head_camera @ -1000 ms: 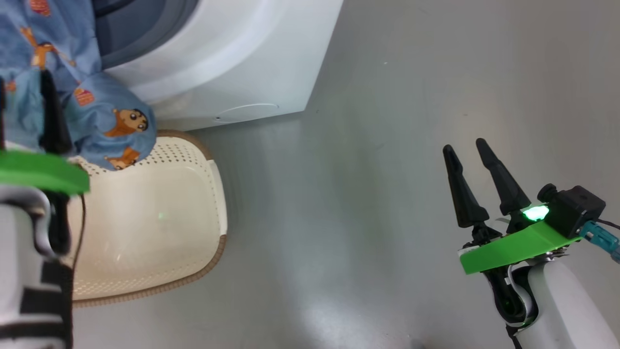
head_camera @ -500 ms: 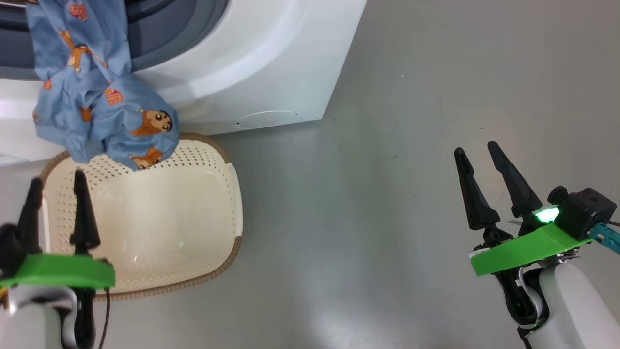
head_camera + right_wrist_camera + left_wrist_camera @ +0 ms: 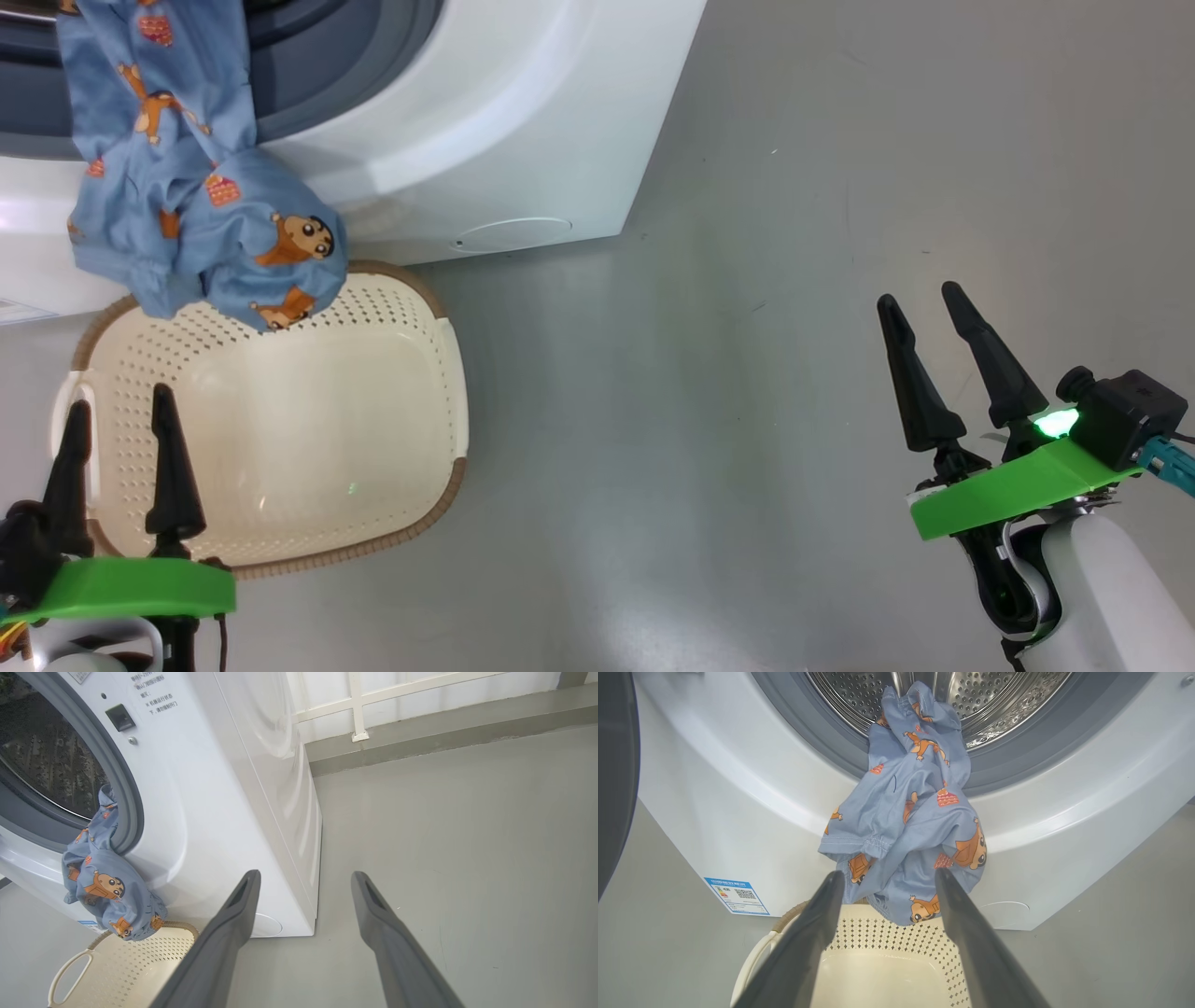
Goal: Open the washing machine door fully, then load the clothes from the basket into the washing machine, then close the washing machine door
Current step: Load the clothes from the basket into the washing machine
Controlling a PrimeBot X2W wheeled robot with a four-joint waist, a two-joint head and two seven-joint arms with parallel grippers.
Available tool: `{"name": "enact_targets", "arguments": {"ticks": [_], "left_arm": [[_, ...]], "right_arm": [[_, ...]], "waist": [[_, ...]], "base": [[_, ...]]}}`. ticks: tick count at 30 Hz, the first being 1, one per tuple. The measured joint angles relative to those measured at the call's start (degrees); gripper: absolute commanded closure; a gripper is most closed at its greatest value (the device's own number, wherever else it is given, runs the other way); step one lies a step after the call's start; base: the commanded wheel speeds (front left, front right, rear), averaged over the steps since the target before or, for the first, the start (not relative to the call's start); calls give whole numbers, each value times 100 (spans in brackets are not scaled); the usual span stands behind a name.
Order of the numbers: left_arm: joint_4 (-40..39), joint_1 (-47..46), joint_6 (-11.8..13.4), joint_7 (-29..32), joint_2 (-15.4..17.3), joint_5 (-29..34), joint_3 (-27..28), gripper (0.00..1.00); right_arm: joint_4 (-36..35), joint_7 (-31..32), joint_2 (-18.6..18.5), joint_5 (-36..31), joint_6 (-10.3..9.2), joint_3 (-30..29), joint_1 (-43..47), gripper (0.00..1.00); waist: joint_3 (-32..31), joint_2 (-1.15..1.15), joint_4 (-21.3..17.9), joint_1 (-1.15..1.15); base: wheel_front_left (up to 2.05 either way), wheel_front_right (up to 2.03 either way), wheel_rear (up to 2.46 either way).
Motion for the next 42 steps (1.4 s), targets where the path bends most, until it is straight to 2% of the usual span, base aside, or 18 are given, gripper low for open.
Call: {"name": "enact_targets", "arguments": {"ticks": [11, 20, 29, 35, 42], "left_arm": [[283, -50, 0, 0, -7, -86, -107, 0], [1602, -1059, 0, 0, 229, -260, -552, 0], [2769, -2235, 0, 1, 220, -259, -927, 0], [3223, -2821, 0, 0, 154, -264, -1070, 0], [3292, -3120, 0, 0, 2, -382, -1256, 0]], "right_arm": [[-12, 0, 8, 0, 0, 9, -2, 0], [-71, 0, 66, 0, 0, 5, -35, 0], [-108, 0, 127, -9, 0, 29, -160, 0], [-103, 0, 164, -9, 0, 127, -338, 0], [-100, 0, 209, -9, 0, 155, -363, 0]], "waist": [[72, 0, -45, 0], [330, 0, -84, 0], [606, 0, -147, 0], [715, 0, -243, 0], [781, 0, -340, 0]], "base": [[0, 0, 0], [0, 0, 0], [0, 0, 0], [0, 0, 0], [0, 0, 0]]}}
